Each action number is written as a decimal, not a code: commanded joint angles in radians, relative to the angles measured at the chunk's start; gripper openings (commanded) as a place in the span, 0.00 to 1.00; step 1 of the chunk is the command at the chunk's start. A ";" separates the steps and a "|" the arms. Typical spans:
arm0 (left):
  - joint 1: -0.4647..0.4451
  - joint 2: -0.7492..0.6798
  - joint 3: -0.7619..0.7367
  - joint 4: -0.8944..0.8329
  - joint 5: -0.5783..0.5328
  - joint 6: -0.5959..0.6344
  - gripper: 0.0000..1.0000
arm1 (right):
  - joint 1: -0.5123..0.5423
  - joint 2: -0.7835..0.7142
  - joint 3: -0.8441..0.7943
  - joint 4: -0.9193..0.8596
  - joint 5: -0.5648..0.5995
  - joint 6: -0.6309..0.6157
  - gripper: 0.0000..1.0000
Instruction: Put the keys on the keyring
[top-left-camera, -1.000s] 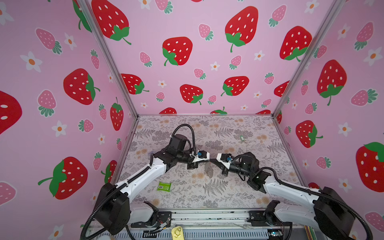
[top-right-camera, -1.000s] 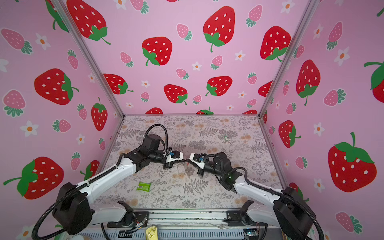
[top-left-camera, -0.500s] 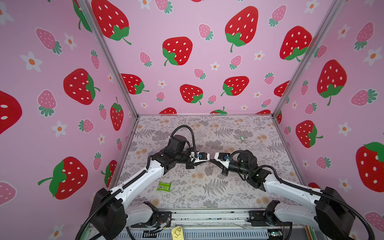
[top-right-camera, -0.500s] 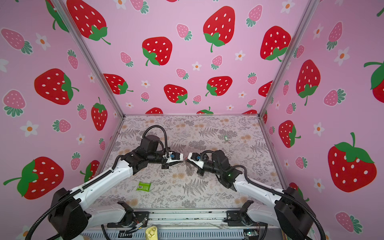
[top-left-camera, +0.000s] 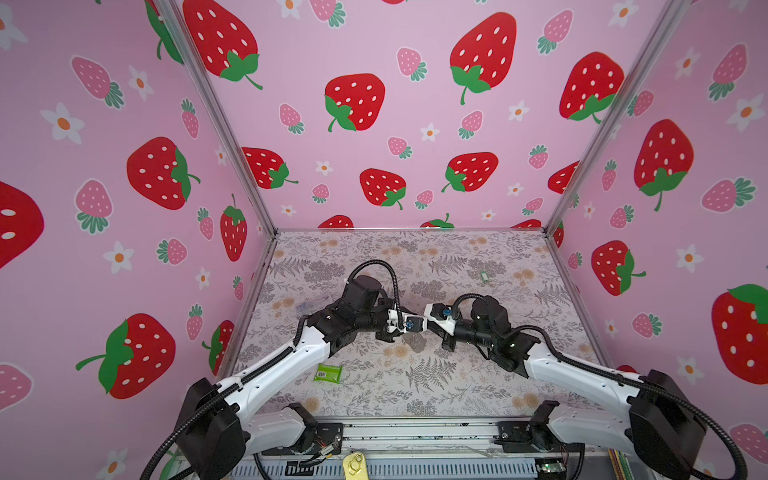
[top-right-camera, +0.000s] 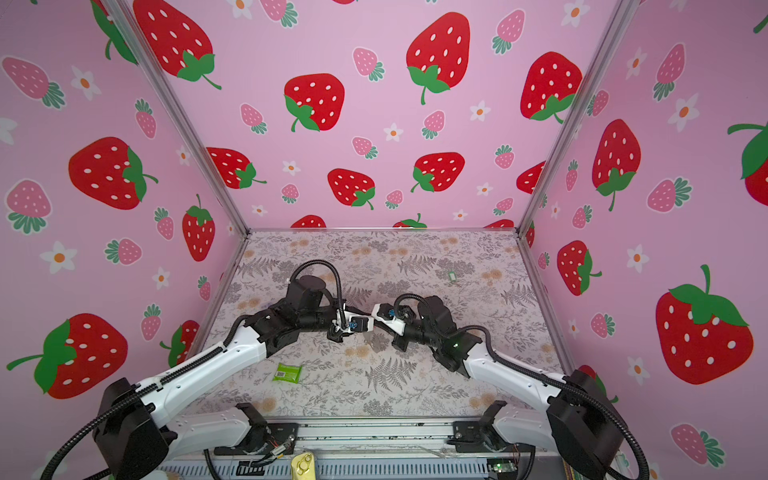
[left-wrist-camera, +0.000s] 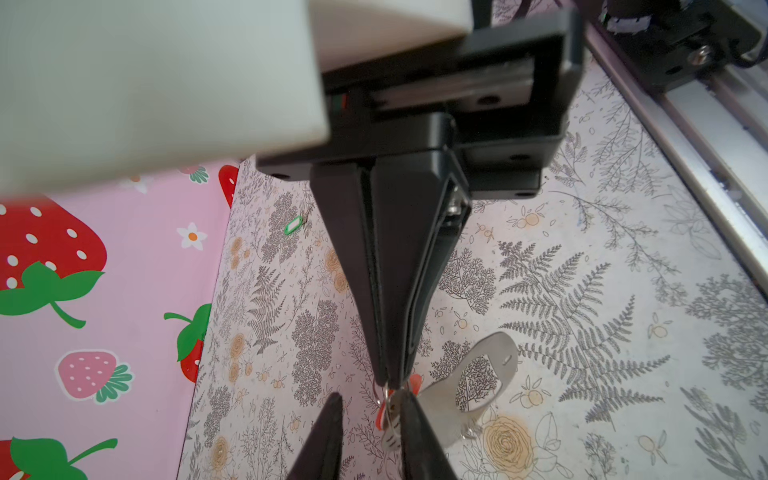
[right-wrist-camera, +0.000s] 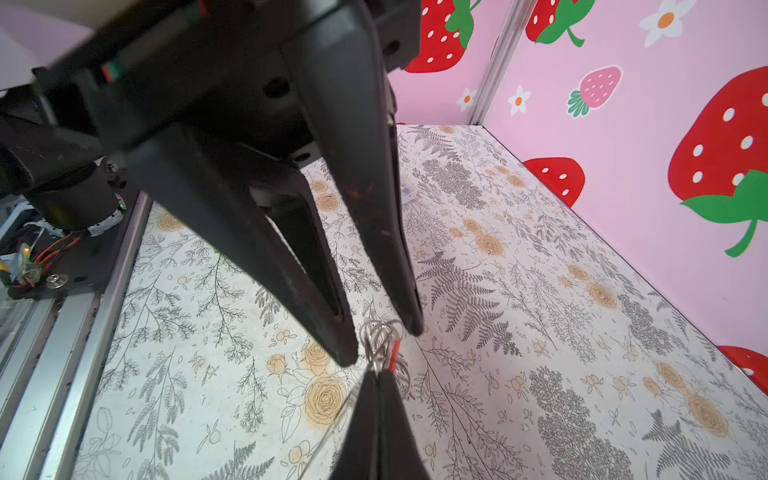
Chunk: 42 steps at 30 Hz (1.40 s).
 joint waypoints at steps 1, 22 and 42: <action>-0.011 0.015 0.009 -0.012 -0.029 0.041 0.25 | -0.001 0.000 0.030 0.002 -0.005 -0.008 0.02; -0.008 0.051 0.061 -0.054 0.040 0.003 0.00 | -0.013 -0.075 -0.015 0.025 0.059 -0.062 0.25; 0.122 0.067 0.055 0.063 0.425 -0.223 0.00 | -0.074 -0.132 -0.076 0.085 -0.035 -0.084 0.34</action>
